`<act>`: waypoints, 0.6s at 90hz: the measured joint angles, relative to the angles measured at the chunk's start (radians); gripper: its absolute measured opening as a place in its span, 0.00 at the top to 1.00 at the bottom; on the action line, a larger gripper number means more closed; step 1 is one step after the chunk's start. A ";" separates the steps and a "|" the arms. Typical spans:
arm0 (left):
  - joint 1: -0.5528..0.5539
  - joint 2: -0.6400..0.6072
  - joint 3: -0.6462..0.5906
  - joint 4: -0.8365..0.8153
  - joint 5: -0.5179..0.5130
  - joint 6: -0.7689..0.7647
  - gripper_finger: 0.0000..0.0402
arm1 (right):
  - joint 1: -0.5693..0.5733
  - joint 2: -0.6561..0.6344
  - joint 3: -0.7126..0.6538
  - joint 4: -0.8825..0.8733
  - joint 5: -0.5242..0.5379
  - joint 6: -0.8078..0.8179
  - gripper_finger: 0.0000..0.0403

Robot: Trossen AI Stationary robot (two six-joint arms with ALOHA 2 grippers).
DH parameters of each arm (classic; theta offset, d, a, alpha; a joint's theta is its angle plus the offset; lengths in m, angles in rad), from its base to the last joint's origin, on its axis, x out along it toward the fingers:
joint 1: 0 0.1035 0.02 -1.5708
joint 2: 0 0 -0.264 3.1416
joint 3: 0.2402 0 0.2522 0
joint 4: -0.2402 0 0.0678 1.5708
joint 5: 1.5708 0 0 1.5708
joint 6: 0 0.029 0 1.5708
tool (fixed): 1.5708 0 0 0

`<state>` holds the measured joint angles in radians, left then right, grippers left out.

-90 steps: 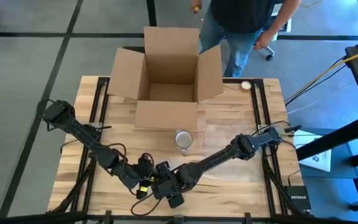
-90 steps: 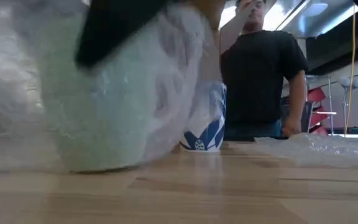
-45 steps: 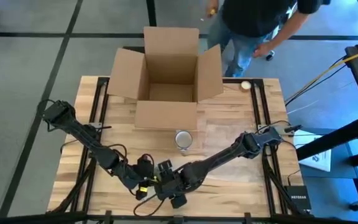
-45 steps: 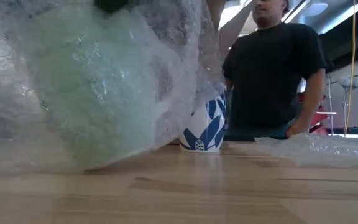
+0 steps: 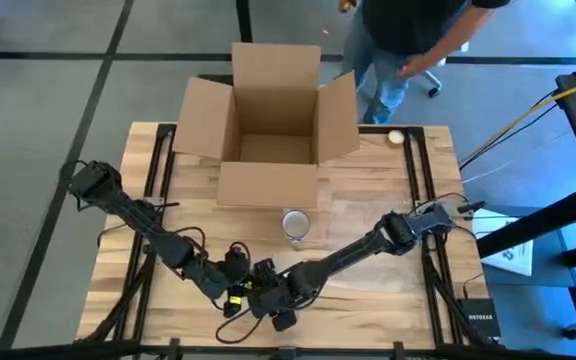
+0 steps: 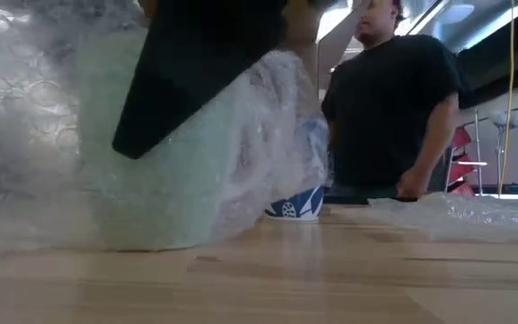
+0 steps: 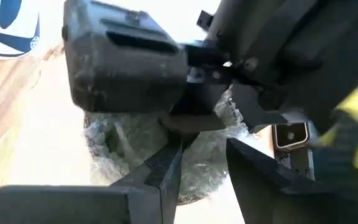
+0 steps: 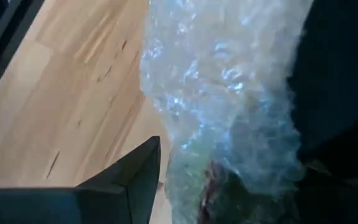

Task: Wrap mug
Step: Wrap the green mug with the left side transparent bubble wrap

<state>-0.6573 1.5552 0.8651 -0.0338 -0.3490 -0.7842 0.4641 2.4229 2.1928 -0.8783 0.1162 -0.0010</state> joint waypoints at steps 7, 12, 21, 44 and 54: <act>-0.003 0.000 -0.002 -0.012 0.012 -0.002 0.72 | 0.002 -0.001 0.074 -0.051 0.001 0.000 0.54; -0.004 0.003 -0.003 -0.015 0.021 -0.004 0.72 | 0.002 -0.003 0.117 -0.096 0.011 -0.001 0.54; -0.002 0.003 -0.005 -0.021 0.021 -0.005 0.72 | 0.002 -0.007 0.159 -0.150 0.016 -0.002 0.54; -0.002 0.003 -0.005 -0.016 0.016 -0.002 0.72 | 0.017 -0.066 0.144 -0.176 0.006 -0.001 0.54; -0.002 0.003 -0.004 -0.016 0.013 -0.002 0.72 | 0.035 -0.066 0.144 -0.149 -0.004 -0.019 0.54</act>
<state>-0.6590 1.5581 0.8608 -0.0494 -0.3360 -0.7864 0.4995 2.3573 2.3363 -1.0272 0.1117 -0.0200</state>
